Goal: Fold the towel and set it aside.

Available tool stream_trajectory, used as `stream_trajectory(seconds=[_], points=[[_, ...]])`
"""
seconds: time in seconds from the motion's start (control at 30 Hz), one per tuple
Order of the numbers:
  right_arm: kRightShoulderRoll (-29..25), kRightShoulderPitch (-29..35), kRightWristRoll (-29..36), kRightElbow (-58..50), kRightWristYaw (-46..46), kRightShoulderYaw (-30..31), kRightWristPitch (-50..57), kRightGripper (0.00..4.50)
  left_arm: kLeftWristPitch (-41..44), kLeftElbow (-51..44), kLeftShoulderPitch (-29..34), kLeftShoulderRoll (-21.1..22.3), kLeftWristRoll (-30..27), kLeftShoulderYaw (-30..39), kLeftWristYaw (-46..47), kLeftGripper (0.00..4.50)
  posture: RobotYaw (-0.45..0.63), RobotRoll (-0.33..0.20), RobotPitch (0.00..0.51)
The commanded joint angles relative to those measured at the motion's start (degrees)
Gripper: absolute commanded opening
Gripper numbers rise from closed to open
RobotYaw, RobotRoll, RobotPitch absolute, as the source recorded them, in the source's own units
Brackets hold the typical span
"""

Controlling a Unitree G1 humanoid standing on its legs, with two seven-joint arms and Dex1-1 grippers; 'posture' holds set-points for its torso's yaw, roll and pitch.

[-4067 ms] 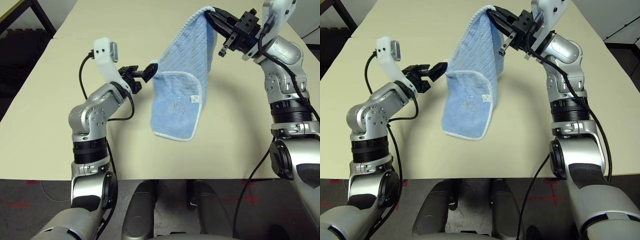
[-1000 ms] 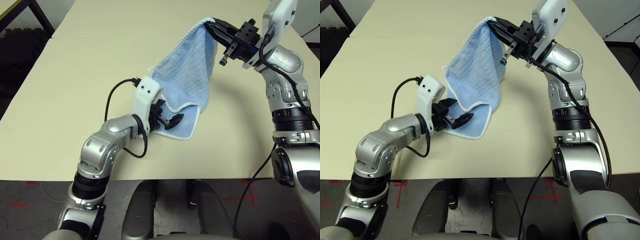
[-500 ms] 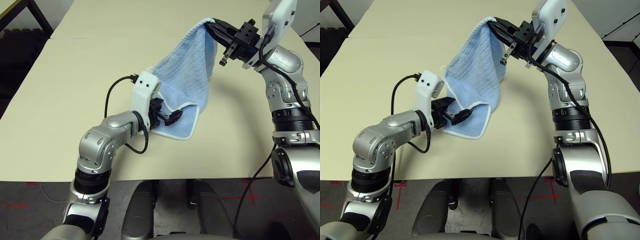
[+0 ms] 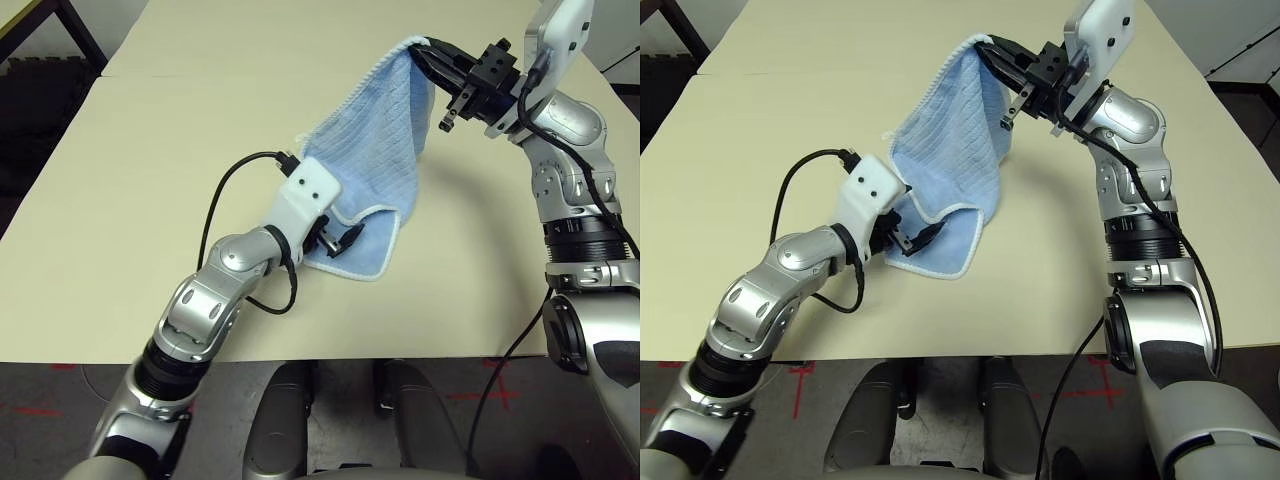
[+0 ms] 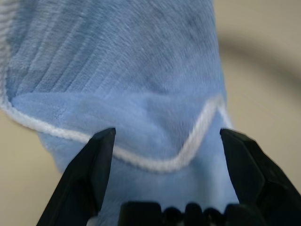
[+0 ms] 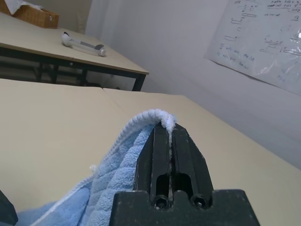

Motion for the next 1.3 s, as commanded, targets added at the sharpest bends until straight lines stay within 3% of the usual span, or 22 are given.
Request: stream_trajectory(seconds=[0.03, 0.27, 0.9, 1.07, 1.23, 1.3], points=[[-0.5, 0.7, -0.1, -0.2, -0.1, 0.0, 0.2, 0.06, 11.1, -0.2, -2.1, -3.4, -4.8, 6.7, 1.8, 4.5, 0.07, 0.0, 0.241], [-0.4, 0.6, -0.2, 0.1, -0.1, 0.1, 0.2, 0.06, 26.8, 2.0, -6.7, -9.8, -8.9, 17.5, 4.1, 4.5, 0.07, 0.0, 0.244], [-0.7, 0.8, -0.2, -0.3, -0.4, 0.1, 0.5, 0.06, 27.1, 13.0, -6.3, -14.5, -31.0, 26.1, 24.3, 4.5, 0.06, 0.0, 0.248], [-0.9, 0.9, -0.2, -0.5, -0.4, 0.1, 0.6, 0.06, 27.1, 15.0, -7.0, -16.8, -33.6, 27.2, 28.8, 4.5, 0.06, 0.0, 0.248], [-1.0, 1.1, -0.3, -0.9, -0.5, 0.0, 0.7, 0.06, 27.1, 16.1, -9.3, -18.8, -31.6, 29.2, 31.8, 4.5, 0.04, 0.0, 0.24], [-1.0, 1.2, -0.3, -1.1, -0.5, 0.1, 0.8, 0.0, 27.0, 16.7, -10.4, -18.7, -29.6, 30.3, 32.5, 4.14, 0.04, 0.0, 0.24]])
